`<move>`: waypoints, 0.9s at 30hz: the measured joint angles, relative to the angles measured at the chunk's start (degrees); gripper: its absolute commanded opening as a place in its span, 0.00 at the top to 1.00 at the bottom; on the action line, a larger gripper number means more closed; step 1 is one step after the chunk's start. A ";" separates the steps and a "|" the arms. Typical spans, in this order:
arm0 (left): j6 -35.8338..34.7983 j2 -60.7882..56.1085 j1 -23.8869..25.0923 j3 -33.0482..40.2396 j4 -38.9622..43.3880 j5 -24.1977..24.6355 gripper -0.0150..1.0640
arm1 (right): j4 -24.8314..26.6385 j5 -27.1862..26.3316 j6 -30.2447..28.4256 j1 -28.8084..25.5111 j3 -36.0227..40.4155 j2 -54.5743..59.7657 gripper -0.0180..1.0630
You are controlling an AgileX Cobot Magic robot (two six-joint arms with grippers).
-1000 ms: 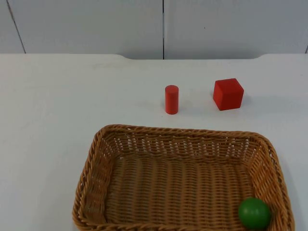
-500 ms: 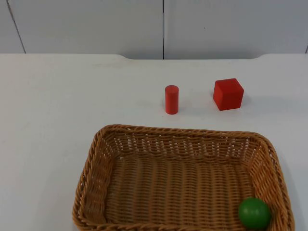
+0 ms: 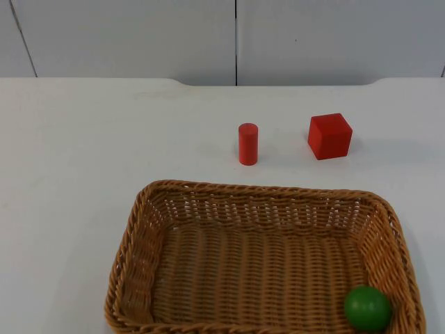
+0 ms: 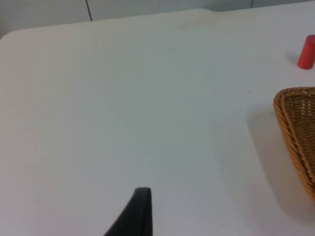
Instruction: Pick up the basket with the left hand and place the object to the left of the red cylinder into the basket with the right hand.
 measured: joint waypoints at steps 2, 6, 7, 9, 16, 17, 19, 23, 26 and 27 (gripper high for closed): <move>0.00 0.00 0.00 0.00 0.00 0.00 0.01 | 0.00 0.00 0.00 0.00 0.00 0.00 0.01; 0.00 0.00 0.00 0.00 0.00 0.00 0.01 | 0.00 0.00 0.00 0.00 0.00 0.00 0.01; 0.00 0.00 0.00 0.00 0.00 0.00 0.01 | 0.00 0.00 0.21 0.00 0.00 0.00 0.01; 0.00 0.00 0.00 0.00 -0.30 0.00 0.01 | 0.08 0.00 0.21 0.00 0.00 0.00 0.01; 0.00 0.00 0.00 0.00 -0.41 0.00 0.01 | 0.39 0.00 0.32 0.00 0.00 0.00 0.01; 0.00 0.00 0.00 0.00 -0.41 0.00 0.01 | 0.39 0.00 0.32 0.00 0.00 0.00 0.01; 0.00 0.00 0.00 0.00 -0.41 0.00 0.01 | 0.39 0.00 0.32 0.00 0.00 0.00 0.01; 0.00 0.00 0.00 0.00 -0.41 0.00 0.01 | 0.49 0.00 0.44 -0.87 0.00 0.00 0.01; 0.00 0.00 0.00 0.00 -0.41 0.00 0.01 | 0.49 0.00 0.44 -4.83 0.00 0.00 0.01; 0.00 0.00 0.00 0.00 -0.41 0.00 0.01 | 0.49 0.00 0.44 -4.83 0.00 0.00 0.01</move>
